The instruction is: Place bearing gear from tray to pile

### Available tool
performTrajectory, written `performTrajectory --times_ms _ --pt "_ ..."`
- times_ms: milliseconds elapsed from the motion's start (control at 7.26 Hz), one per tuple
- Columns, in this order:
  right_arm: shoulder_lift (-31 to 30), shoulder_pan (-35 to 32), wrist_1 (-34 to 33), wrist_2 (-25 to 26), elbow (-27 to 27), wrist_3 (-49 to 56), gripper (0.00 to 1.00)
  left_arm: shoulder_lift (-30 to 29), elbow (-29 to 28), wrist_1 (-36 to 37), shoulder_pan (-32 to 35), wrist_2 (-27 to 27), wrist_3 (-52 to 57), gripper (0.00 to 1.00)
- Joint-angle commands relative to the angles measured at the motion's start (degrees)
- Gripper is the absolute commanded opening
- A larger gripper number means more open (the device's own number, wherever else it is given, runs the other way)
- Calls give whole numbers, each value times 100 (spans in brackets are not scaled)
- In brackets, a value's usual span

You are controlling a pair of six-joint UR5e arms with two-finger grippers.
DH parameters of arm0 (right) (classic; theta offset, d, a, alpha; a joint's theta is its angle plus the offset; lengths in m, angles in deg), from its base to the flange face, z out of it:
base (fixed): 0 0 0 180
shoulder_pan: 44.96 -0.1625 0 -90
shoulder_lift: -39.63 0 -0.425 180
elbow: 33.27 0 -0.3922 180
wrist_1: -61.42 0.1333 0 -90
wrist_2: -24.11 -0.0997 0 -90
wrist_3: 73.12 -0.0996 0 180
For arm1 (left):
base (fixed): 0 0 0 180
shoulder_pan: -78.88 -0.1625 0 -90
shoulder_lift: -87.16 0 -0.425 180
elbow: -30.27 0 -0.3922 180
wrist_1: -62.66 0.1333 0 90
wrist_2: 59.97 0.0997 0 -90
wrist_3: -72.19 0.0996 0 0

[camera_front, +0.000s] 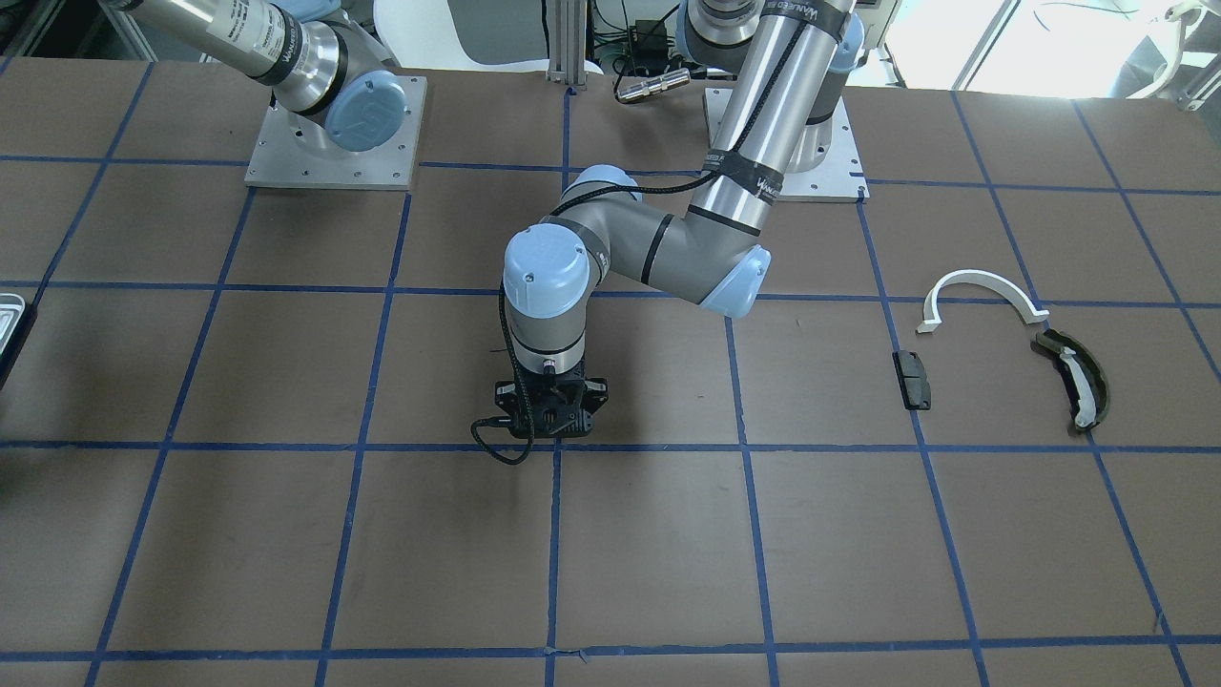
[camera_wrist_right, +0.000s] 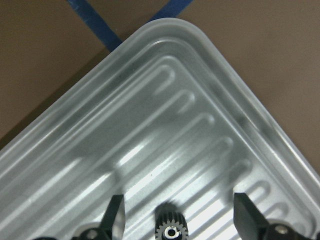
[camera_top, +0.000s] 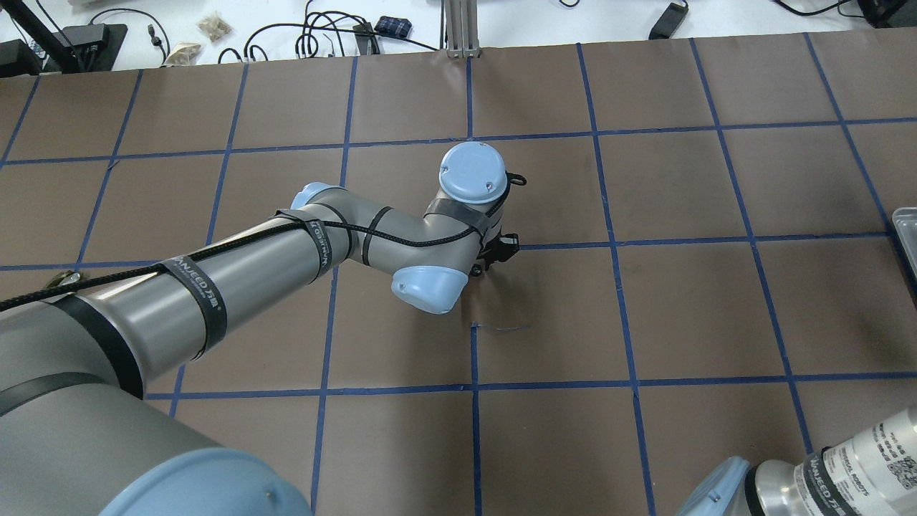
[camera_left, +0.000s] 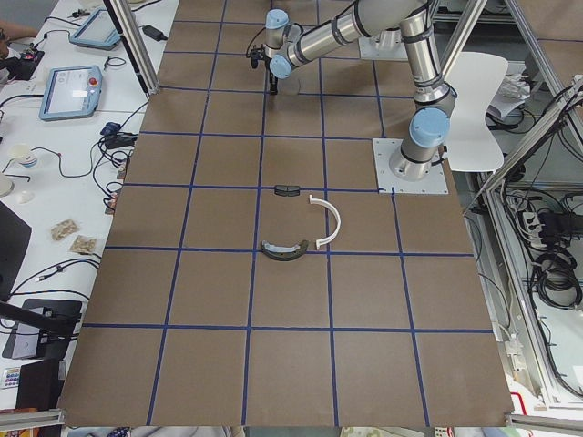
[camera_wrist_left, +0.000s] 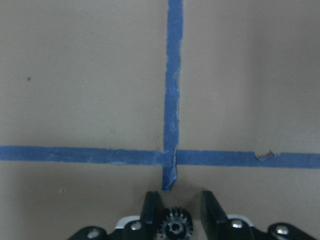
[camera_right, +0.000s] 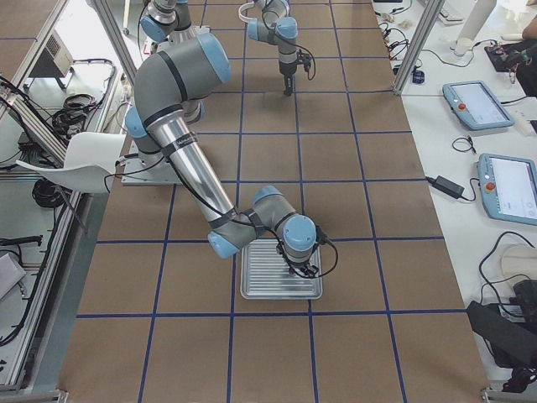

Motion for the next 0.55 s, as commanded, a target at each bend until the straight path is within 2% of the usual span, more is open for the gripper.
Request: performTrajectory --times_ms 0,138,276,413 --pt "57 1 -79 21 14 74 47 307 -43 -164 -322 -32 581 0" --pt "57 1 -44 108 41 83 23 561 -51 -479 -594 -50 820 0" --pt "48 1 0 240 58 91 4 816 -52 -856 -884 -120 1249 0" --pt "13 1 52 372 50 74 0 1089 -34 -1234 -1531 -121 2201 0"
